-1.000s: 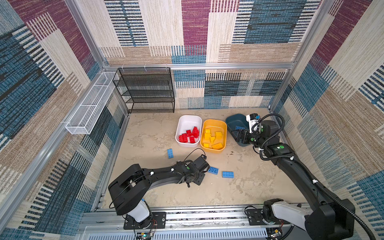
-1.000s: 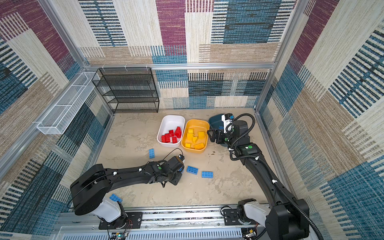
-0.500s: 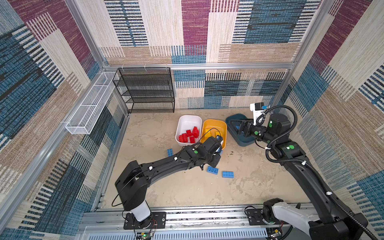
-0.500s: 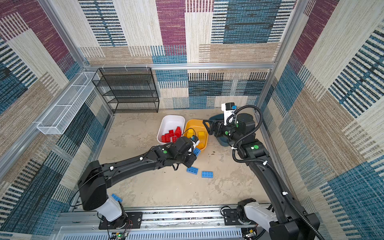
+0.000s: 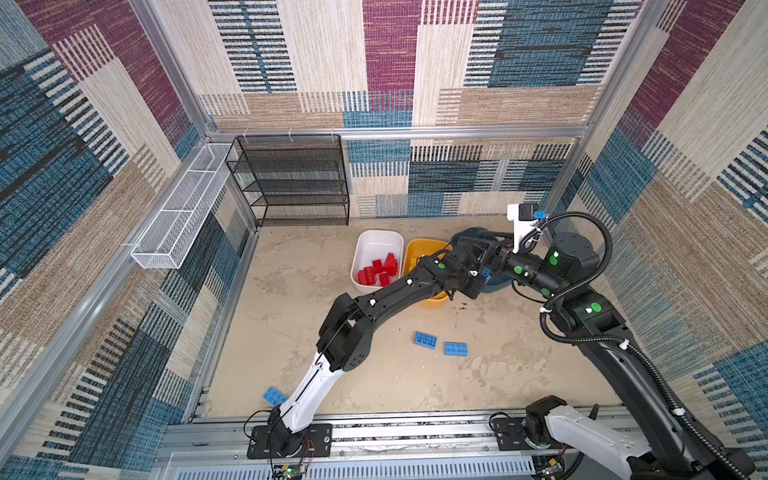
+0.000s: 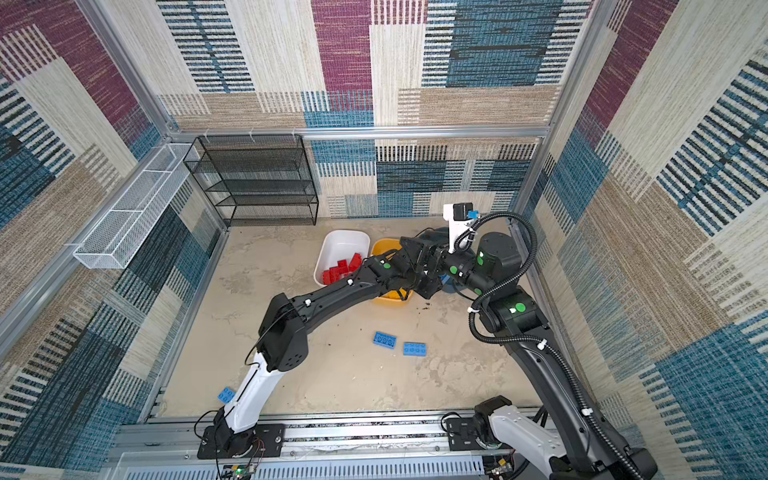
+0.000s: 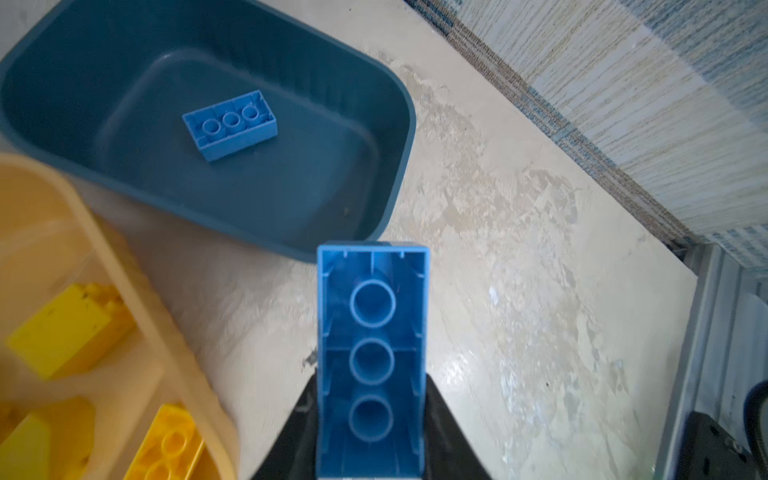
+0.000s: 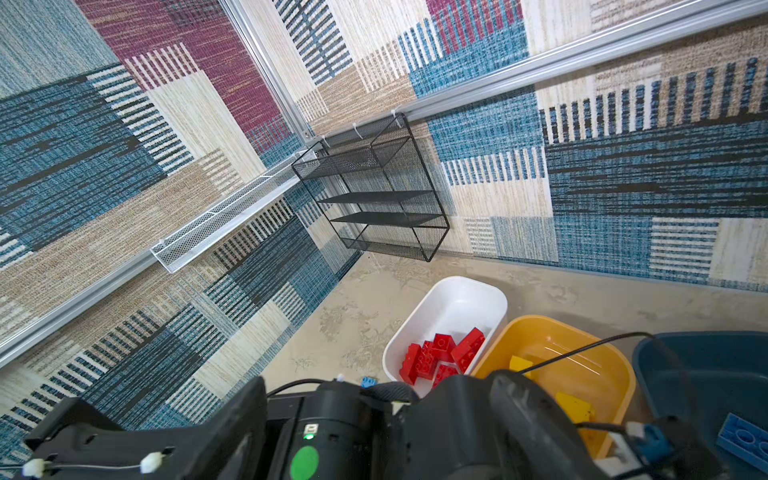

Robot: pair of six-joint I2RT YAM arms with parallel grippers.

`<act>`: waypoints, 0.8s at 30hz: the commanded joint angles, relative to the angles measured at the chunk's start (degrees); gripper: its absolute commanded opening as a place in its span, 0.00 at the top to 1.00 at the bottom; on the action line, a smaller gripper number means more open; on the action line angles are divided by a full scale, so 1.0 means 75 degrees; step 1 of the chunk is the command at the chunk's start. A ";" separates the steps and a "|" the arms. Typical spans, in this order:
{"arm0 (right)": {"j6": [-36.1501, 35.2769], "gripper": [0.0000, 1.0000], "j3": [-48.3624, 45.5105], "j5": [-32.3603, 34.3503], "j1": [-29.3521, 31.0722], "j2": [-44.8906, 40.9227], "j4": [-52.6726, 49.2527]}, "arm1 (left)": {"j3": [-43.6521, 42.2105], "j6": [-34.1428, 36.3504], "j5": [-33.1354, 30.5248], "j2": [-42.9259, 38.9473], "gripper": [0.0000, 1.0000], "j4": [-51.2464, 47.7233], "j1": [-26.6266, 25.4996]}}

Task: Sort the legos into containers by color
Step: 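Drop the blue brick into the teal tub with left while right withdraws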

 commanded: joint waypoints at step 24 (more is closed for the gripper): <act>-0.0197 0.13 -0.0018 0.0601 0.0068 -0.0750 -0.0763 | 0.2151 -0.0681 0.0590 0.1501 0.39 0.0681 0.0369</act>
